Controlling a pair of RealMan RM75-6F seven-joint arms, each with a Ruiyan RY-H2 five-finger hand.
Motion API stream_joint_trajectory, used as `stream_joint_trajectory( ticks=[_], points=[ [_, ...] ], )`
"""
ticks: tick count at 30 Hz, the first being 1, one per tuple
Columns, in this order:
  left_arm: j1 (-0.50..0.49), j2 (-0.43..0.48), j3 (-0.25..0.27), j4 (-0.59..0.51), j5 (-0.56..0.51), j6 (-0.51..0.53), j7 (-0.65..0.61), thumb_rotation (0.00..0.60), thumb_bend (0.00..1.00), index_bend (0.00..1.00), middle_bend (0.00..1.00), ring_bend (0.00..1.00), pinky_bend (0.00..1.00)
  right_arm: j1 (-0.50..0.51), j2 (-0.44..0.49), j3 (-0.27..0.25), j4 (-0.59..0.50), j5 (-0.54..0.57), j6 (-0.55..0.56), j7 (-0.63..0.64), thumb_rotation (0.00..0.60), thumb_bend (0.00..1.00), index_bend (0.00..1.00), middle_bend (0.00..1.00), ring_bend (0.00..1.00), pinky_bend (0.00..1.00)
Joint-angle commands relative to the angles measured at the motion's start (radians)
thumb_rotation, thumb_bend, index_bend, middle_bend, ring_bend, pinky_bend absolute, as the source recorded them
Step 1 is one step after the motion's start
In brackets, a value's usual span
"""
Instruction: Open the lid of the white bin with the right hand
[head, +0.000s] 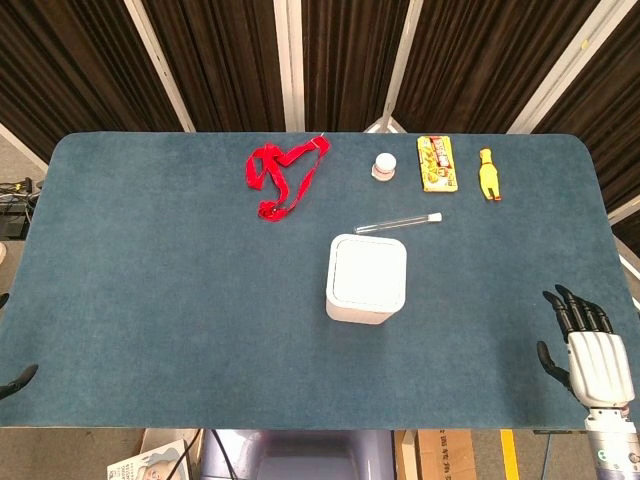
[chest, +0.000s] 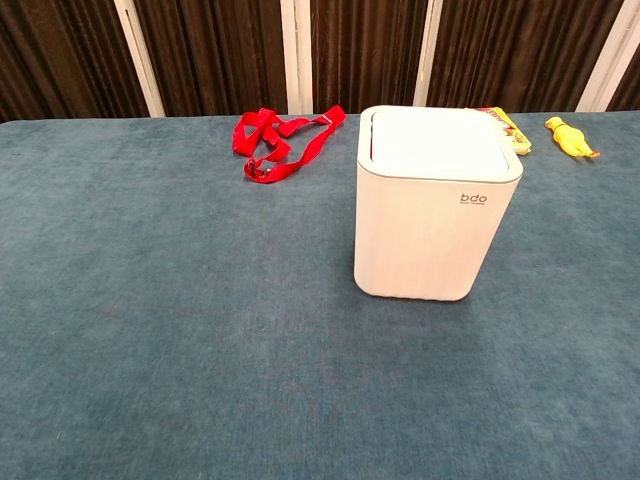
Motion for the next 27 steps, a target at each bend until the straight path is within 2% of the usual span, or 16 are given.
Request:
stream_joint_trajectory(
  ticks=[1, 6, 9, 11, 13, 18, 20, 27],
  points=[
    [0.002, 0.001, -0.004, -0.002, -0.005, 0.006, -0.009, 0.6, 0.12, 0.11, 0.02, 0.0, 0.0, 0.018, 0.009, 0.0, -0.01, -0.014, -0.019, 0.01, 0.6, 0.39, 0.16, 0.13, 0.19, 0.17],
    [-0.002, 0.006, 0.005, -0.006, 0.008, -0.007, -0.02, 0.6, 0.12, 0.11, 0.02, 0.0, 0.0, 0.067, 0.034, 0.032, -0.057, -0.004, -0.071, -0.004, 0.6, 0.39, 0.16, 0.2, 0.25, 0.26],
    [-0.003, 0.009, 0.007, -0.004, 0.013, -0.009, -0.028, 0.6, 0.12, 0.11, 0.02, 0.0, 0.0, 0.113, 0.046, 0.056, -0.101, -0.001, -0.119, -0.022, 0.6, 0.39, 0.16, 0.32, 0.32, 0.33],
    [-0.002, 0.01, 0.006, -0.005, 0.011, -0.008, -0.03, 0.6, 0.12, 0.11, 0.02, 0.0, 0.0, 0.133, 0.054, 0.064, -0.124, 0.003, -0.144, -0.031, 0.6, 0.4, 0.16, 0.44, 0.42, 0.38],
    [-0.001, 0.01, 0.004, -0.004, 0.005, -0.007, -0.033, 0.6, 0.12, 0.11, 0.02, 0.0, 0.0, 0.158, 0.062, 0.075, -0.151, 0.008, -0.173, -0.058, 0.6, 0.46, 0.16, 0.54, 0.51, 0.44],
    [0.0, 0.012, -0.001, -0.003, -0.004, -0.004, -0.037, 0.6, 0.12, 0.11, 0.02, 0.0, 0.0, 0.199, 0.057, 0.099, -0.212, 0.019, -0.197, -0.184, 0.6, 0.69, 0.16, 0.75, 0.71, 0.6],
    [0.0, 0.011, -0.002, -0.002, -0.004, -0.003, -0.034, 0.6, 0.12, 0.11, 0.02, 0.0, 0.0, 0.215, 0.052, 0.102, -0.241, 0.026, -0.214, -0.221, 0.6, 0.75, 0.16, 0.78, 0.74, 0.64],
    [0.002, 0.007, -0.007, -0.001, -0.01, 0.003, -0.032, 0.6, 0.12, 0.11, 0.02, 0.0, 0.0, 0.292, 0.084, 0.1, -0.331, 0.106, -0.357, -0.343, 0.6, 0.84, 0.16, 0.78, 0.75, 0.65]
  ],
)
